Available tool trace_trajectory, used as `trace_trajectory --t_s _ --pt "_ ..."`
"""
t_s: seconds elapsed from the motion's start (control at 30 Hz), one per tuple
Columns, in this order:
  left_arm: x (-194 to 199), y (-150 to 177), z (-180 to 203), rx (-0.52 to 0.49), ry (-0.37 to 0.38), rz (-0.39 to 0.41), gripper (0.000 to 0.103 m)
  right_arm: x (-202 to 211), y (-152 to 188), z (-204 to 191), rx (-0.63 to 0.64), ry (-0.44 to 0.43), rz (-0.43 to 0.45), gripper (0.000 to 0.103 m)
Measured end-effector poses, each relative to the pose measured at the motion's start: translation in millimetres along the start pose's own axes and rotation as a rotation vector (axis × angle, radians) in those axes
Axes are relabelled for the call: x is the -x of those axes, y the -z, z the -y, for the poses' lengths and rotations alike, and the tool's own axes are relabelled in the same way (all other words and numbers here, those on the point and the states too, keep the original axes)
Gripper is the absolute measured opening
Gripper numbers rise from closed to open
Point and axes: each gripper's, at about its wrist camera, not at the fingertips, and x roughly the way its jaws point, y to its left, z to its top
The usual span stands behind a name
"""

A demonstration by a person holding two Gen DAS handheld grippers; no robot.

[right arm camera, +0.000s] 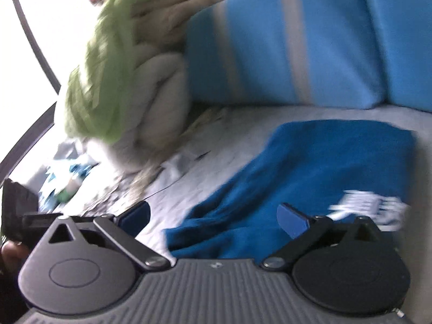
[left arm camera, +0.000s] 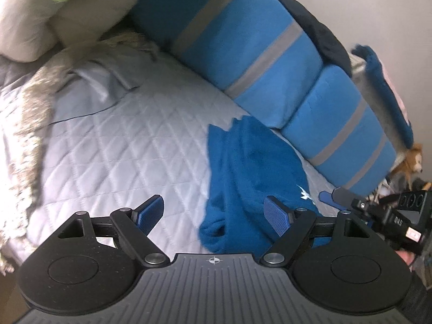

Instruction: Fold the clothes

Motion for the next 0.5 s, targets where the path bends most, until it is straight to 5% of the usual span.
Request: trace_trajectory --t_s 0.3,0.5 --pt "-49.3 -9.0 76.2 -0.252 -0.057 -0.028 0.082 25.6 9.7 62.2 -0.034 0.205 0.101 0.103" --pt "-94.3 6.6 78.2 -0.383 -0.175 -0.144 0.082 24.9 28.3 81.6 -0.069 0.222 0.135 0.103"
